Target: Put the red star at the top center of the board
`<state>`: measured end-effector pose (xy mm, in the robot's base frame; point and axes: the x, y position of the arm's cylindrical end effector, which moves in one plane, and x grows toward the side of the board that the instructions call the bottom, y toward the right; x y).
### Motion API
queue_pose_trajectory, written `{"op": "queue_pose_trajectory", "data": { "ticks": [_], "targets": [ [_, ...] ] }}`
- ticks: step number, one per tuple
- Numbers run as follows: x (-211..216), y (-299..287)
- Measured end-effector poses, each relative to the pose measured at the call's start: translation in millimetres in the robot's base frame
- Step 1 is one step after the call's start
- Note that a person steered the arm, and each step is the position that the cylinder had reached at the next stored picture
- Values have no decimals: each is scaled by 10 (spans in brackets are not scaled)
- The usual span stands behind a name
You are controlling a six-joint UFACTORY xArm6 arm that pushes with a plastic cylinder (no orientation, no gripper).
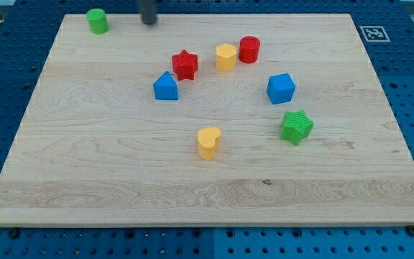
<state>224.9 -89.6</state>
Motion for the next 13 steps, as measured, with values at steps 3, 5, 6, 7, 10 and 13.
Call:
{"op": "queue_pose_trajectory", "data": {
  "ticks": [3,5,6,7,10,13],
  "targets": [
    [310,325],
    [330,253],
    [718,104],
    [884,-467],
    [1370,254],
    [1356,587]
  ]
}}
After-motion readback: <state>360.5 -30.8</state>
